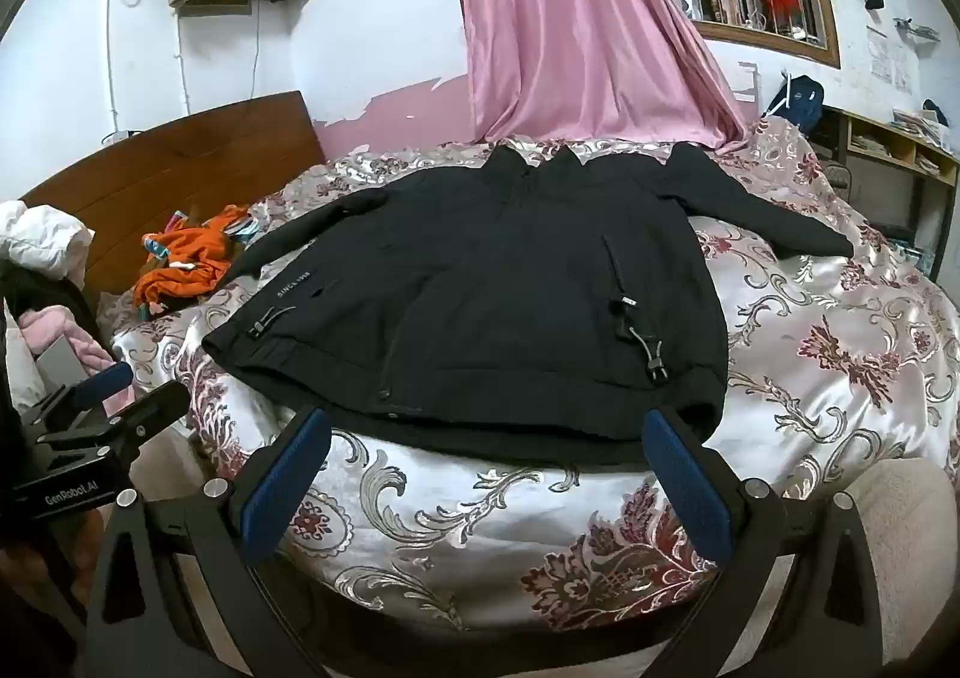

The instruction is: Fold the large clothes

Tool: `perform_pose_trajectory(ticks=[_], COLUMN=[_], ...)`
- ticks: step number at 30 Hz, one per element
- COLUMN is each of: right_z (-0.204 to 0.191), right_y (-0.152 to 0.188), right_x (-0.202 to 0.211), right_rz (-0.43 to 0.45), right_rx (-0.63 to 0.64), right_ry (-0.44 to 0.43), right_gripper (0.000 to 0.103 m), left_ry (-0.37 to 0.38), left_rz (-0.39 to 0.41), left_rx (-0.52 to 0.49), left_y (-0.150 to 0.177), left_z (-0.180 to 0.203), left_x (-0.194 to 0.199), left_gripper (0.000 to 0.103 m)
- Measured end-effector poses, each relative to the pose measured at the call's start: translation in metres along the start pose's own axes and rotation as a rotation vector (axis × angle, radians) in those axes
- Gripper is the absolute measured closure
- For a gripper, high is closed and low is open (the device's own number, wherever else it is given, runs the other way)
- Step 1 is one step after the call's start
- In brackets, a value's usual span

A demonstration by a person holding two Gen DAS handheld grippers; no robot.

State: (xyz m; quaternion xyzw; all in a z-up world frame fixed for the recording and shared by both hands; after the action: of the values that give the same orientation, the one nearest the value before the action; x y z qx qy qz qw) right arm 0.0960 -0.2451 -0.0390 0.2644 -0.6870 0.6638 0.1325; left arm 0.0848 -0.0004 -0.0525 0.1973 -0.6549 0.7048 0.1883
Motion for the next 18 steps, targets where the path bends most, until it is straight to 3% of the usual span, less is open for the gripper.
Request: perform_pose_trajectory(ticks=[18], right_z=[0.0009], right_y=[0.0002], right_x=[0.0005], right_rz=[-0.005], right_rx=[-0.001], right_ry=[0.000], right_gripper=[0.001], left_ry=[0.000], left_rz=[0.001], left_rx=[0.001], left_y=[-0.0002], left_z=[-0.0001], left_x=[-0.0002], left_gripper=[0.000])
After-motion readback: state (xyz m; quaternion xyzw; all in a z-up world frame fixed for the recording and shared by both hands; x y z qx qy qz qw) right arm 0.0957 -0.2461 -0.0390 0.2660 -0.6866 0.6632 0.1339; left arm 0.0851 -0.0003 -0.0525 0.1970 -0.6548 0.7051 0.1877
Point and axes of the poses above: each gripper's, at about its wrist camera, not at the fingertips, and x roughly against the way its jaws point, z to its right, y to its underside, the point moved 10 cm from there along -x, roughly the way its jaws point, and after that the axes turned 2 degrees about x, right-handed, at the moved point
